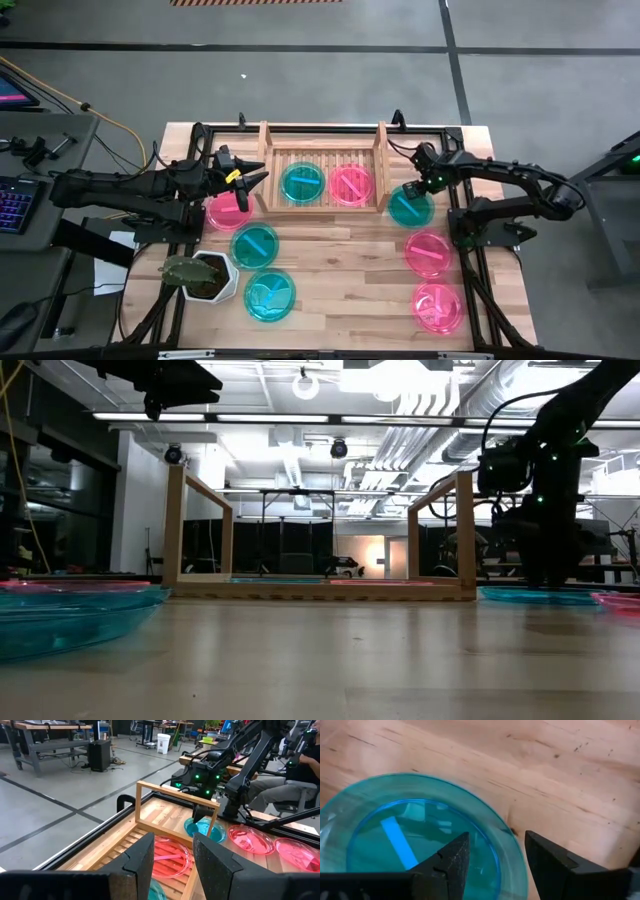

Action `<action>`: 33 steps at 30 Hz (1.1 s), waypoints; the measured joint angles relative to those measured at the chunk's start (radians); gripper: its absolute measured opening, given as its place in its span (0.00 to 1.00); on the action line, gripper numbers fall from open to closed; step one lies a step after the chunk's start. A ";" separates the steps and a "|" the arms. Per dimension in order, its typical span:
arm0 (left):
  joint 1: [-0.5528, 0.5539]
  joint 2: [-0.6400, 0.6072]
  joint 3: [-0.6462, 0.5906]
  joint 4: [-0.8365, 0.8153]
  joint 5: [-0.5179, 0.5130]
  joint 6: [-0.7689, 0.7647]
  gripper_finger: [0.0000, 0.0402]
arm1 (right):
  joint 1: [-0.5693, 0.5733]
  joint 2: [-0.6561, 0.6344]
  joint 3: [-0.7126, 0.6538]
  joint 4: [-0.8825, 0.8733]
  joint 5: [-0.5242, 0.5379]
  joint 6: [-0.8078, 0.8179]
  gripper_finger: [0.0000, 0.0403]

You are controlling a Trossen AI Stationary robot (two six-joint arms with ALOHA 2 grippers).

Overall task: Place and stack plates onto a shelf
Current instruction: Stack the blue plate on top of the blue plate on the shelf

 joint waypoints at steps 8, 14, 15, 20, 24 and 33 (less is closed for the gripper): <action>0.000 0.000 0.000 -0.001 0.000 0.000 0.32 | 0.000 -0.003 -0.052 0.072 -0.008 0.032 0.42; 0.000 0.000 0.000 -0.001 0.000 0.000 0.32 | 0.022 -0.003 -0.052 0.071 0.057 0.071 0.29; 0.000 0.000 0.000 -0.001 0.000 0.000 0.32 | 0.027 -0.002 -0.053 0.072 0.070 0.078 0.25; 0.000 0.000 0.000 -0.001 0.000 0.000 0.32 | 0.055 -0.002 -0.054 0.079 0.150 0.095 0.03; 0.000 0.000 0.000 -0.001 0.000 0.008 0.32 | 0.059 -0.022 -0.054 0.073 0.160 0.092 0.03; 0.000 0.000 0.000 0.000 0.000 0.017 0.32 | 0.059 -0.188 -0.054 0.023 0.135 0.102 0.00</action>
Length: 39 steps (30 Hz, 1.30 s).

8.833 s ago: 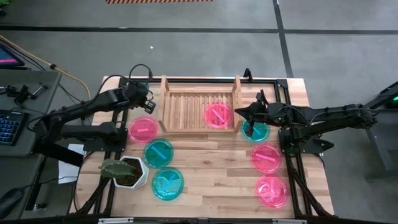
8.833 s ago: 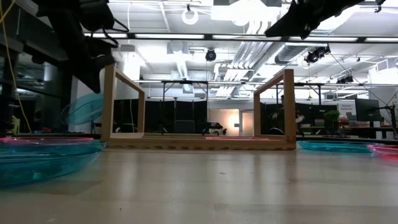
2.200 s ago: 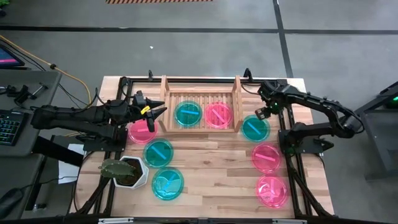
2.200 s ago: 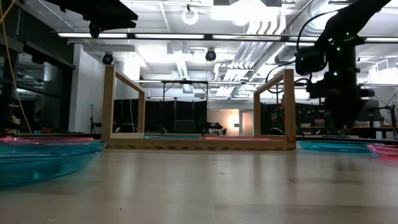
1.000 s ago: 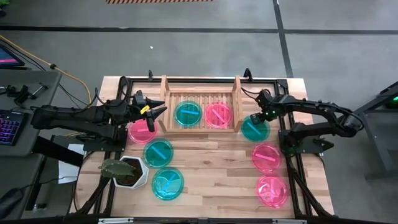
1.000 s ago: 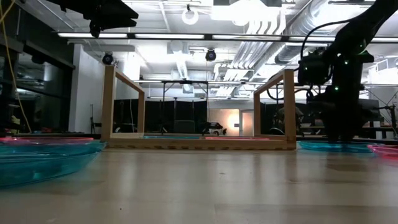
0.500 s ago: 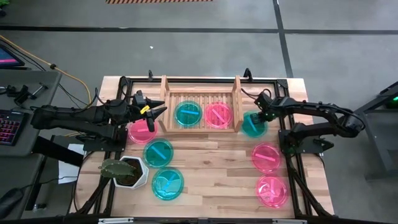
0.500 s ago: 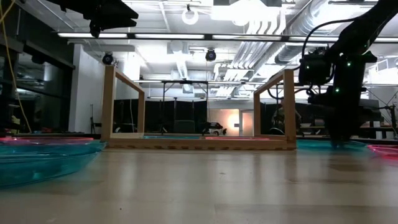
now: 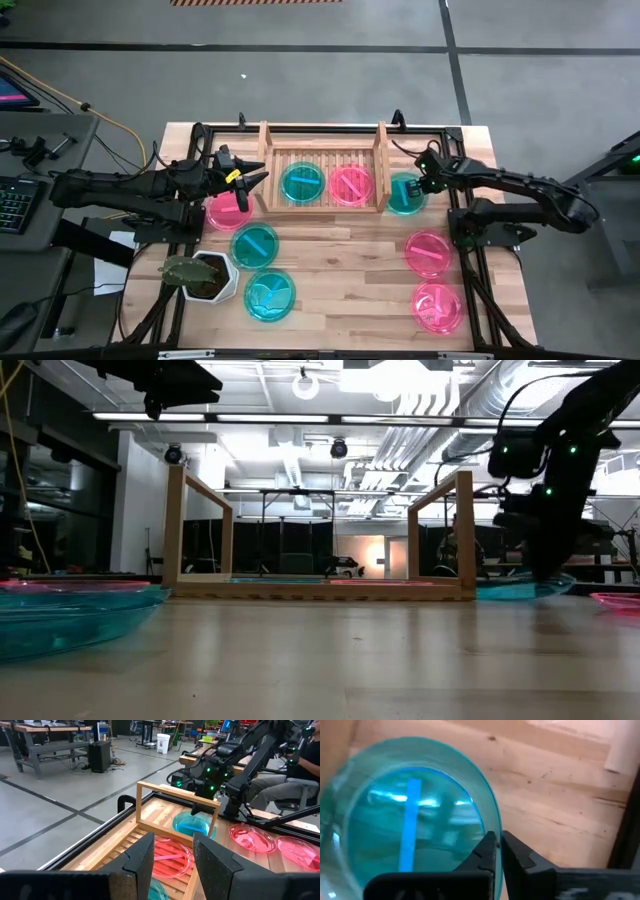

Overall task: Place and stack plates onto a shelf
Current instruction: Stack the blue plate on top of the blue plate on the shelf

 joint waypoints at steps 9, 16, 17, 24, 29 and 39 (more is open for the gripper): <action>0.000 0.000 0.000 0.000 0.000 0.000 0.32 | 0.059 -0.121 0.150 -0.237 0.094 0.042 0.00; 0.000 0.000 0.000 0.000 0.000 0.000 0.32 | 0.124 -0.128 0.323 -0.396 0.247 0.080 0.00; 0.000 0.000 0.000 0.000 0.000 0.000 0.32 | 0.130 -0.128 0.336 -0.399 0.251 0.079 0.00; 0.000 0.000 0.000 -0.012 0.000 -0.009 0.32 | 0.185 -0.128 0.290 -0.391 0.228 0.177 0.00; 0.000 0.000 0.000 -0.023 0.000 -0.016 0.32 | 0.276 -0.128 0.147 -0.369 0.177 0.297 0.00; 0.000 0.000 0.000 -0.015 0.000 -0.019 0.32 | 0.469 -0.128 -0.002 -0.299 0.243 0.534 0.00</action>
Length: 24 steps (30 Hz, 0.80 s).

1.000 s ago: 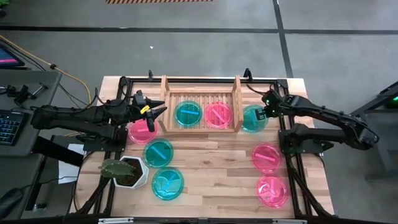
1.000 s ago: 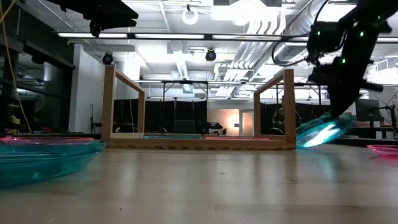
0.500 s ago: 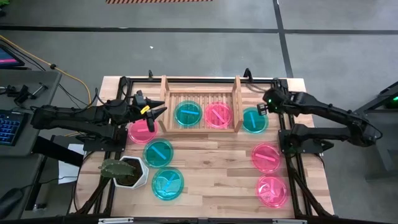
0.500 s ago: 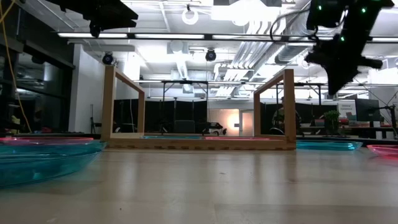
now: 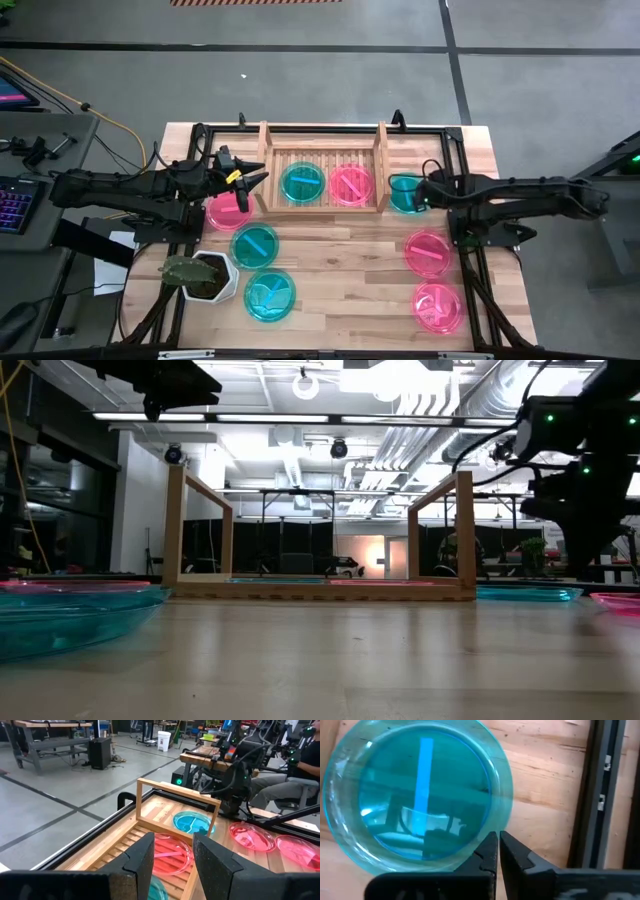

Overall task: Place and stack plates onto a shelf
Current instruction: Stack the blue plate on top of the blue plate on the shelf

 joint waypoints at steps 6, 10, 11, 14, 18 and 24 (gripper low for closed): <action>0.000 0.000 0.000 -0.007 0.000 -0.001 0.32 | 0.023 0.000 -0.003 0.002 0.026 0.030 0.06; 0.000 0.000 0.000 -0.007 0.000 -0.001 0.32 | 0.017 0.000 -0.003 0.002 0.032 0.046 0.21; 0.000 0.000 0.000 -0.007 0.000 -0.001 0.32 | 0.013 0.000 -0.003 0.003 0.032 0.046 0.25; 0.000 0.000 0.000 -0.007 0.000 -0.001 0.32 | -0.006 0.002 -0.003 0.009 0.040 0.068 0.36; 0.000 0.000 0.000 -0.003 0.000 0.000 0.32 | -0.046 0.018 -0.003 0.027 0.071 0.096 0.43; 0.000 0.000 0.000 0.008 0.000 0.000 0.32 | -0.116 0.079 -0.003 0.113 0.071 0.034 0.43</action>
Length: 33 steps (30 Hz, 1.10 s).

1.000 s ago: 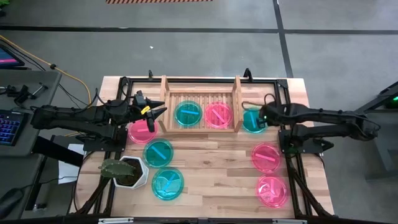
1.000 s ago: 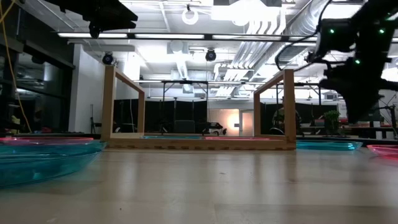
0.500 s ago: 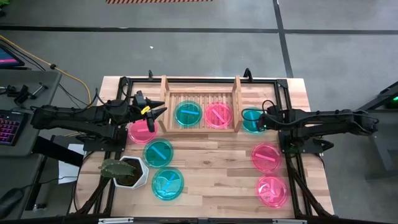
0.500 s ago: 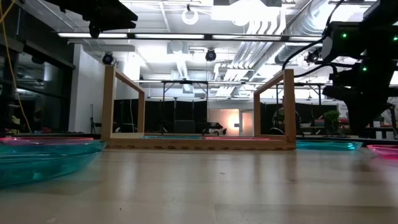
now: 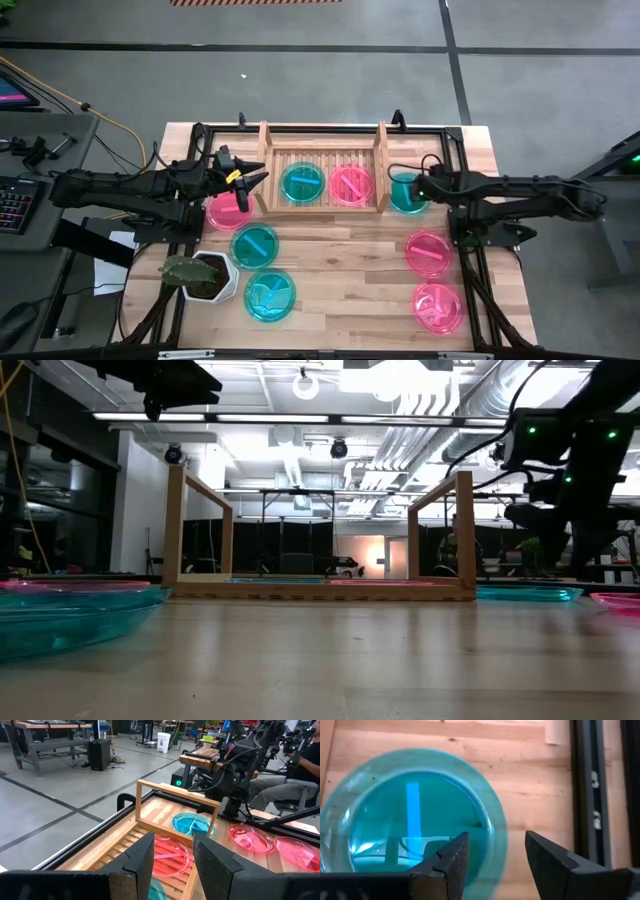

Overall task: Place and stack plates onto a shelf
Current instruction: Stack the blue plate on top of the blue plate on the shelf

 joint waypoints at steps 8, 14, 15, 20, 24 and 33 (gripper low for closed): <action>0.000 0.000 0.000 0.008 0.000 0.002 0.32 | -0.106 0.090 0.000 0.087 -0.042 -0.139 0.41; 0.000 0.000 0.000 0.007 0.000 0.018 0.32 | -0.160 0.117 0.000 0.089 -0.068 -0.198 0.41; 0.000 0.000 0.000 0.007 0.000 0.018 0.32 | -0.169 0.123 0.000 0.094 -0.082 -0.209 0.41; 0.000 0.000 0.000 0.007 0.000 0.018 0.32 | -0.204 0.142 -0.023 0.176 -0.146 -0.274 0.41; 0.000 0.000 0.000 0.007 0.000 0.017 0.32 | -0.220 0.144 -0.052 0.222 -0.161 -0.293 0.41; 0.000 0.000 0.000 0.007 0.000 0.018 0.32 | -0.232 0.141 -0.080 0.265 -0.164 -0.325 0.23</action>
